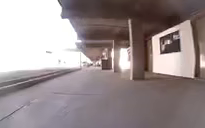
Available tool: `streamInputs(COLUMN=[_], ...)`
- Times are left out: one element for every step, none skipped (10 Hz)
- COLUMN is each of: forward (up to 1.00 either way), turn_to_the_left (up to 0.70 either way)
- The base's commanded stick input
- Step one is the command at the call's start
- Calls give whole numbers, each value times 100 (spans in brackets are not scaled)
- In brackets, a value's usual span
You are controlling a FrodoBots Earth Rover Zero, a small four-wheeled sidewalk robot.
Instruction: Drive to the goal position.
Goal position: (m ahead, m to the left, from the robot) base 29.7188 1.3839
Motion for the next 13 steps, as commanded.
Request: streamInputs(forward=[100,100,100,100,100,100,100,100,100,100,100,100,100], turn_to_the_left=[1,1,1,1,1,1,1,1,1,1,1,1,1])
